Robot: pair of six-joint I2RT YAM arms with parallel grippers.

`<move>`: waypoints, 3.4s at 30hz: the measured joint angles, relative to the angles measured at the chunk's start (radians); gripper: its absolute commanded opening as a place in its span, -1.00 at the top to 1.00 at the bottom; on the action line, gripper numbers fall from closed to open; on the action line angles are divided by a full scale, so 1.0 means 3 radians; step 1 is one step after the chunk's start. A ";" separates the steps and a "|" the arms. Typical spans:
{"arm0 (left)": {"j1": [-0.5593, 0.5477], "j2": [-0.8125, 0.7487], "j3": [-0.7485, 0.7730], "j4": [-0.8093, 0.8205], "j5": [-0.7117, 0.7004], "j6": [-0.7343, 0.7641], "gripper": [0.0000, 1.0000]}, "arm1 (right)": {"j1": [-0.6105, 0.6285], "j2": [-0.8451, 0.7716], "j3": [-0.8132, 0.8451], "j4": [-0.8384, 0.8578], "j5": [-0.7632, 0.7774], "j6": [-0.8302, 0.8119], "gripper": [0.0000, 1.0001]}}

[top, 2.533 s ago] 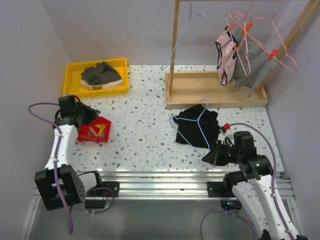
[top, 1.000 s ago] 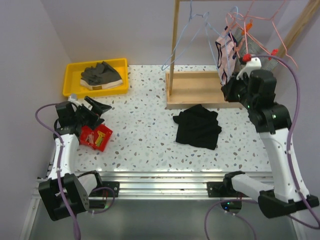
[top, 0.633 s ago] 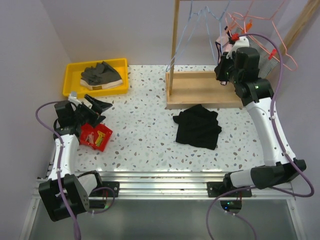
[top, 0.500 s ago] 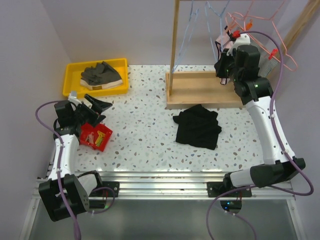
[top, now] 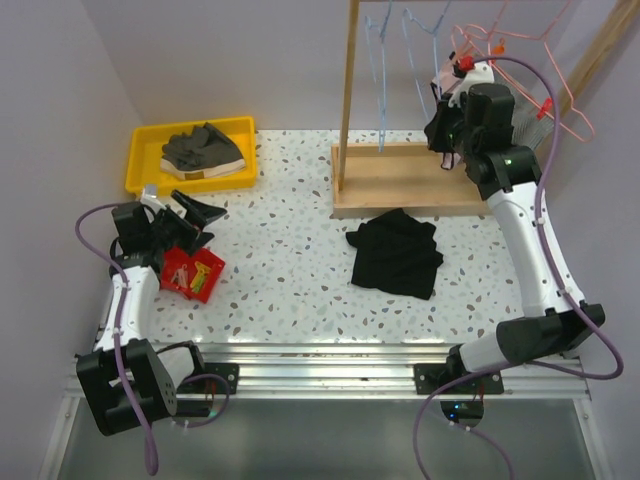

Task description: Remove the underwear clipped to the hanger

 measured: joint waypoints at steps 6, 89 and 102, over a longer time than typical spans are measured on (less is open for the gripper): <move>0.0000 0.0027 0.0000 0.0095 0.0047 -0.0051 -1.00 | -0.0001 0.0019 0.0000 -0.0104 -0.0055 0.0055 -0.29; -0.0028 -0.0051 0.0411 0.2079 0.0336 -0.1648 -1.00 | 0.2035 0.3285 0.2103 0.1141 -0.0926 0.0814 1.00; -0.0028 -0.0371 0.0408 0.1770 0.0206 -0.1438 -1.00 | 0.1663 0.4082 0.2828 0.3154 -0.0473 0.1116 1.00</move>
